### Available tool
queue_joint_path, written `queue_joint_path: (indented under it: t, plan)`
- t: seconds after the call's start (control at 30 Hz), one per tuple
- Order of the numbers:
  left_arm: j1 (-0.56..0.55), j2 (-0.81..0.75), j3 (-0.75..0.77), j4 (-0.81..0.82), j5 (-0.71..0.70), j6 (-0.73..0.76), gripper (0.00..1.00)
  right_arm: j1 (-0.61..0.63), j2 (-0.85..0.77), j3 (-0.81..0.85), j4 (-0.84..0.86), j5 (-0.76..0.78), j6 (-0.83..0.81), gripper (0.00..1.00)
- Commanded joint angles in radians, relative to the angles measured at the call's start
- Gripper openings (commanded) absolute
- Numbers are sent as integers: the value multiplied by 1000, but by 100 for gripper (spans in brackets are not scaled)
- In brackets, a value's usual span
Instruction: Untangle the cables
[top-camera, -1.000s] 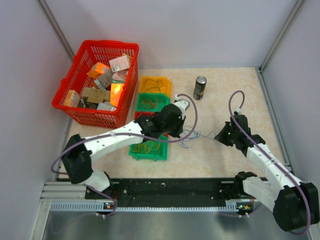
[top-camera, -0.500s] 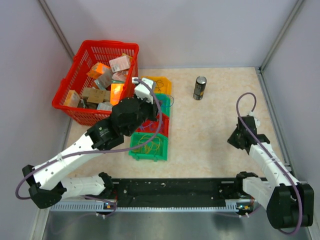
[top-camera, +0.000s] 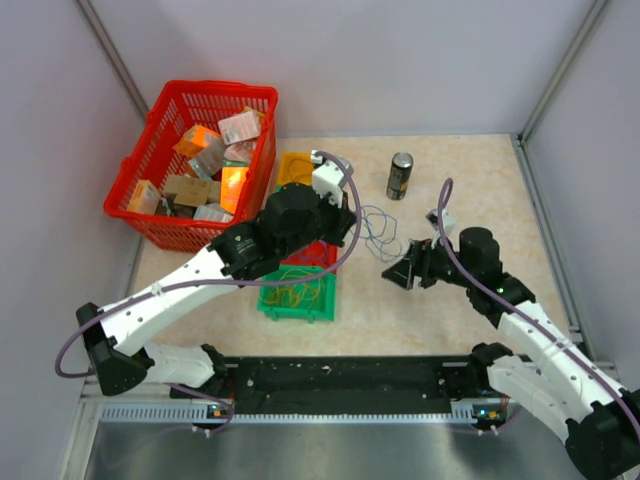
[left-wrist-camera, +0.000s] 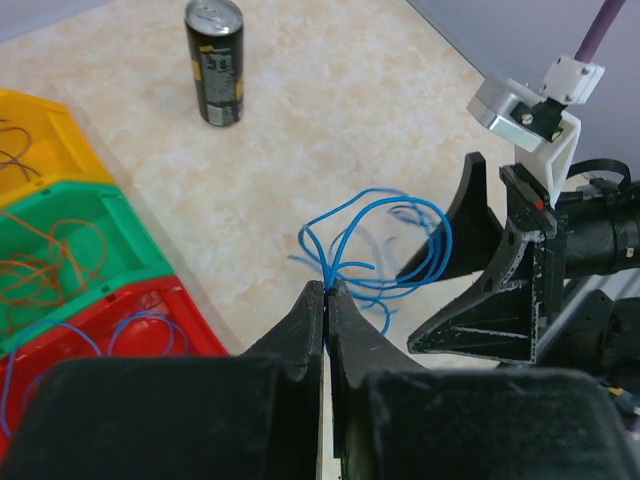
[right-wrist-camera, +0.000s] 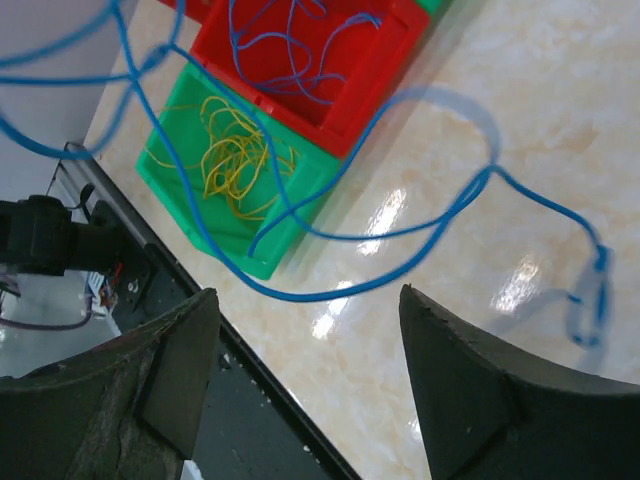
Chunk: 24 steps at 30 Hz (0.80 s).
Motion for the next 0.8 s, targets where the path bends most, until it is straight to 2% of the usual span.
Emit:
queue_joint_path:
  t: [0.0,0.13,0.37,0.6,0.77]
  plan:
    - [5,15,58,19,104,-77,0,7,-50,-38,148,39,-25,74]
    - [6,25,59,32,164,-114,0,8,-20,-40,179,53,13,75]
    - [11,25,61,36,215,-137,0,8,3,-66,318,-45,52,74]
    - [20,28,56,33,224,-132,0,7,-50,-31,259,107,133,73]
    - [25,41,58,32,251,-143,0,5,-139,-37,283,75,138,72]
